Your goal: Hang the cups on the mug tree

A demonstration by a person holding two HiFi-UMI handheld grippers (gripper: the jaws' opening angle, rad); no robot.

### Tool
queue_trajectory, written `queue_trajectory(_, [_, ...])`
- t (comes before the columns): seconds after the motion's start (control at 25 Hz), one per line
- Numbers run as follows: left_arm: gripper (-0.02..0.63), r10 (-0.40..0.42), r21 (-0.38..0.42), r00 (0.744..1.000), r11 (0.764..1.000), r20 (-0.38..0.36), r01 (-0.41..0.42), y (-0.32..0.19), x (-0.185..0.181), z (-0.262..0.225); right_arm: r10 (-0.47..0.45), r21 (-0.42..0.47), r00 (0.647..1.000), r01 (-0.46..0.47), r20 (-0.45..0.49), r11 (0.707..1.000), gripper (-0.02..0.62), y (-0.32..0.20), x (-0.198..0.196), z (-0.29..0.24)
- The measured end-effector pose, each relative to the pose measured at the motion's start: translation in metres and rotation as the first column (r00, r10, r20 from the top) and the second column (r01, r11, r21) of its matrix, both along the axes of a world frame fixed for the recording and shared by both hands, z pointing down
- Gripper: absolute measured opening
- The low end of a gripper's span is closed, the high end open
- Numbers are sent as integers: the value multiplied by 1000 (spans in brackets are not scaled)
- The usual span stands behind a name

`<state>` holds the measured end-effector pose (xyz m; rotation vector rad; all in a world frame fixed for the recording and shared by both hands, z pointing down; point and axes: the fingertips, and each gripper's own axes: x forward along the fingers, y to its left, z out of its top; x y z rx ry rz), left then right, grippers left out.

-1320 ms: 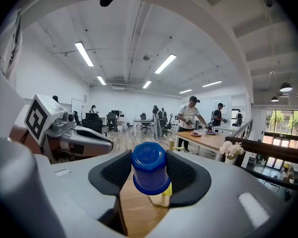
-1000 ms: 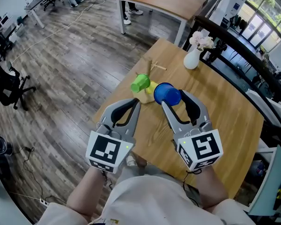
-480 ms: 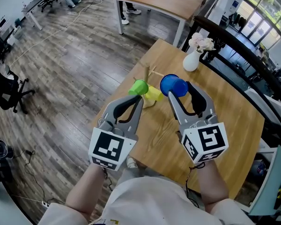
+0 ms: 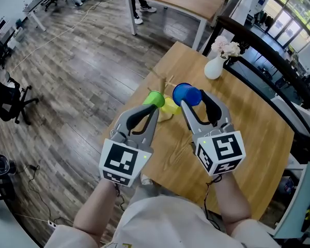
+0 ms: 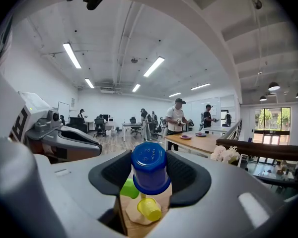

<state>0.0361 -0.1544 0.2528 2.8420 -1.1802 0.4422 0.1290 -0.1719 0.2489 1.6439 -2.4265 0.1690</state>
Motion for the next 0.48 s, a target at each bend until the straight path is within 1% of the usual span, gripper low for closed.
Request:
queue_trajectory(0.24, [2,-12,-33,1000,999,-4,11,-7,-1,11,-3,-37,1000,3,6,999,225,-7,-1,18])
queue_trajectory(0.48, [2,-25,-81,1000,996,1,25,-12,-5,28,-9,-81,1000,8,-13,997,225,-14,-5,36])
